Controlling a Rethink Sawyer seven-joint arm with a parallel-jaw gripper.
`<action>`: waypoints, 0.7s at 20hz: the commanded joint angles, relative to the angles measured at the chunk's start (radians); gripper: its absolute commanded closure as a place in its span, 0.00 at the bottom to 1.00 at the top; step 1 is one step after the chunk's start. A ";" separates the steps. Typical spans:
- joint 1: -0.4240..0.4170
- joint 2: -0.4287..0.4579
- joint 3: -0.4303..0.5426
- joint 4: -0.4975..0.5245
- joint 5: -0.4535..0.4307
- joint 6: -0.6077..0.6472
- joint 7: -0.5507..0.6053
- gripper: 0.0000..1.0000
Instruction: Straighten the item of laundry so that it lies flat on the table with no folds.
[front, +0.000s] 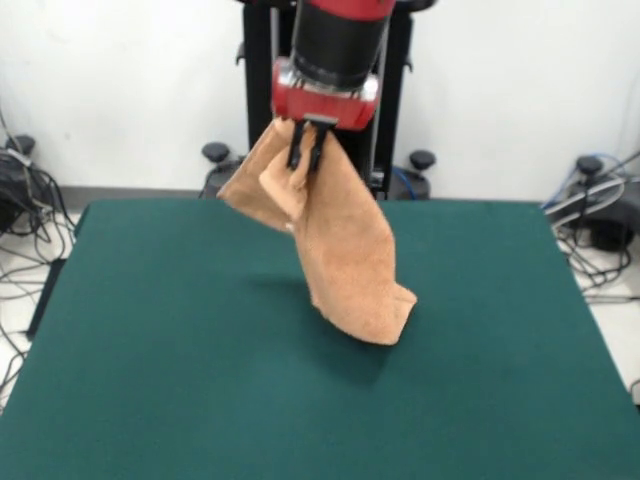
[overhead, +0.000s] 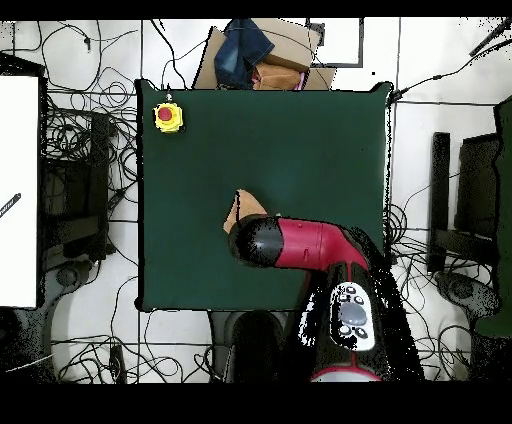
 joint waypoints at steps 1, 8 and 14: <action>-0.043 0.175 0.017 0.023 -0.016 -0.183 0.194 1.00; -0.024 0.204 0.002 0.020 0.016 -0.224 0.189 1.00; -0.028 0.219 0.008 0.018 0.024 -0.249 0.186 1.00</action>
